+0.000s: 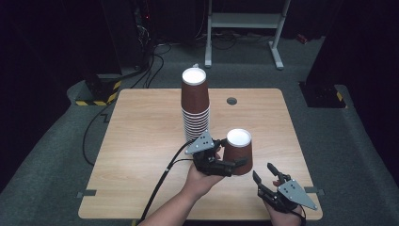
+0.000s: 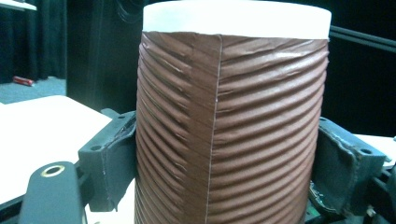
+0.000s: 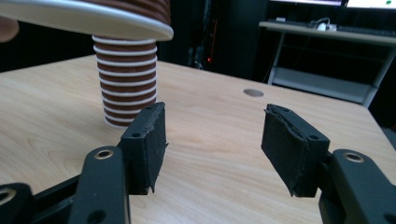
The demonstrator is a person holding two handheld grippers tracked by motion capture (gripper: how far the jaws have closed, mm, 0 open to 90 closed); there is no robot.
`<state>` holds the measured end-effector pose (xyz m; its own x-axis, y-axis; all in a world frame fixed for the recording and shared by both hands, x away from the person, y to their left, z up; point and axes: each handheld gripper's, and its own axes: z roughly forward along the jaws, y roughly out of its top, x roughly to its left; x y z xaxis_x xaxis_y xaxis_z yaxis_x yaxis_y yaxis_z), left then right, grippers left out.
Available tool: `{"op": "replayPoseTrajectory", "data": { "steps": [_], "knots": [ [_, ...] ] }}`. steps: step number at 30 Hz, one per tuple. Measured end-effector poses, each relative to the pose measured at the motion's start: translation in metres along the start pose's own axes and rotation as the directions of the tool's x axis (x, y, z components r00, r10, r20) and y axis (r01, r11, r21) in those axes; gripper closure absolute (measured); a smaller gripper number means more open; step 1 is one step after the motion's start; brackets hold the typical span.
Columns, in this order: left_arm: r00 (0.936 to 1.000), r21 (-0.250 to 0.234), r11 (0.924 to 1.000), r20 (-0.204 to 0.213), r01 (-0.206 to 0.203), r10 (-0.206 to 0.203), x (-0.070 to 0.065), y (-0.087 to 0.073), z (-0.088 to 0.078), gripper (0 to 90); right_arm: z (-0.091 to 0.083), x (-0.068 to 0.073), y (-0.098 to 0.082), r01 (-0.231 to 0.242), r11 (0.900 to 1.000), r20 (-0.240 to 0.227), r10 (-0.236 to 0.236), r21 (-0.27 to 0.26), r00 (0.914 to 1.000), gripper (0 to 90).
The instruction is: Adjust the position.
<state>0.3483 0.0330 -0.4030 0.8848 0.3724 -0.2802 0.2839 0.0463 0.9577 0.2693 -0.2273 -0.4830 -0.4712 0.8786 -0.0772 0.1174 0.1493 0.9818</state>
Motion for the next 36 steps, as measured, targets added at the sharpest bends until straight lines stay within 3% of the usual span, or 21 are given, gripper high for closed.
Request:
{"op": "replayPoseTrajectory", "data": {
  "steps": [9, 13, 17, 20, 27, 36],
  "knots": [
    [0.9999, -0.003, 0.9999, 0.004, 0.010, -0.010, 0.002, 0.006, -0.002, 17.7, 0.004, 0.006, -0.003, 0.022, 0.995, 0.033, -0.019, -0.096, 0.9993, 40.1],
    [0.9998, -0.004, 0.9998, 0.003, 0.019, -0.019, 0.002, 0.007, -0.002, 17.7, 0.012, 0.006, -0.001, 0.059, 0.993, 0.008, -0.059, -0.103, 0.9982, 41.9],
    [0.9995, -0.011, 0.9995, 0.016, 0.028, -0.028, 0.000, 0.008, -0.002, 17.7, 0.014, 0.009, 0.002, 0.032, 0.990, 0.002, -0.032, -0.137, 0.9995, 44.8],
    [0.9995, -0.003, 0.9997, 0.018, 0.025, -0.025, -0.002, 0.006, 0.000, 17.7, 0.014, 0.013, 0.000, 0.012, 0.988, -0.001, -0.012, -0.151, 0.9999, 47.9],
    [0.9976, 0.007, 0.9986, 0.044, 0.053, -0.053, -0.005, 0.001, 0.005, 17.7, 0.010, 0.016, 0.000, 0.016, 0.986, -0.015, -0.019, -0.168, 0.9997, 53.0],
    [0.9955, 0.023, 0.9974, 0.064, 0.068, -0.069, -0.005, -0.003, 0.010, 17.7, 0.006, 0.023, -0.002, 0.056, 0.982, -0.010, -0.059, -0.181, 0.9982, 60.3]
  ]
}}
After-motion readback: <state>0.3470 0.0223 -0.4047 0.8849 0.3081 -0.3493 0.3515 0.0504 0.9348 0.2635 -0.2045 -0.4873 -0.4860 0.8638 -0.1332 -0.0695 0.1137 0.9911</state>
